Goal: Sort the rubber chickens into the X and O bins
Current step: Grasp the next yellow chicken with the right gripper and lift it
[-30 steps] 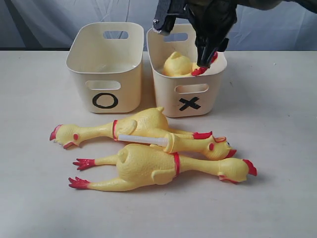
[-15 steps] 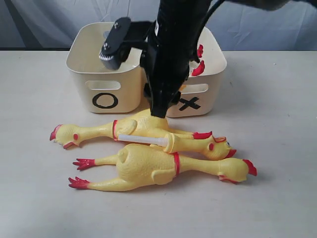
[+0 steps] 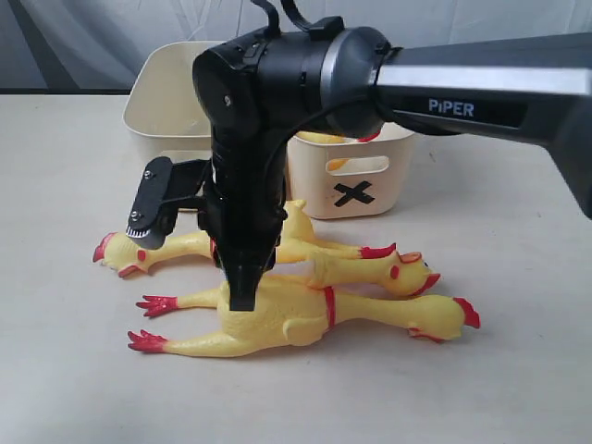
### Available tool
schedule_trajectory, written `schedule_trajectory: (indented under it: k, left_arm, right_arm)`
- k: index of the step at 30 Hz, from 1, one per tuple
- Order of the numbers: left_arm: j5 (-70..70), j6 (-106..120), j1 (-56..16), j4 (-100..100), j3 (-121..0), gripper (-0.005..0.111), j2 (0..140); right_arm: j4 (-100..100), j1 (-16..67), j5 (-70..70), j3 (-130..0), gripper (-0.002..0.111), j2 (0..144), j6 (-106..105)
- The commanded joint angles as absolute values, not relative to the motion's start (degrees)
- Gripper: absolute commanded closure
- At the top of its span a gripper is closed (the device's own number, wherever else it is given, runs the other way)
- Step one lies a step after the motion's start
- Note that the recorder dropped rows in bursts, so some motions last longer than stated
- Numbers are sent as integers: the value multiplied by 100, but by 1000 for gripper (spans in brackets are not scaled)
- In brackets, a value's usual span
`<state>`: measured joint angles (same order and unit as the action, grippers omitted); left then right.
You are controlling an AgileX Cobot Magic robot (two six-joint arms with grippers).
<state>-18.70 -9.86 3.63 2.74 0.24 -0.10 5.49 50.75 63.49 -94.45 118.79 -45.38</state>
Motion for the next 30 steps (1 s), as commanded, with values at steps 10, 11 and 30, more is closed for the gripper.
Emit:
schedule_trajectory:
  k: [10, 11, 30]
  left_arm:
    - [-1802, -990, 341, 244, 0, 107, 0]
    - [-1802, -990, 341, 244, 0, 107, 0]
    - [-1802, -990, 341, 244, 0, 107, 0]
  right_arm:
    - [-61, 5103, 6996, -10413, 108, 11421, -4477]
    - [34, 5103, 6996, -10569, 108, 11363, -4407]
    - [-806, 4732, 4151, -11809, 108, 10699, -3082]
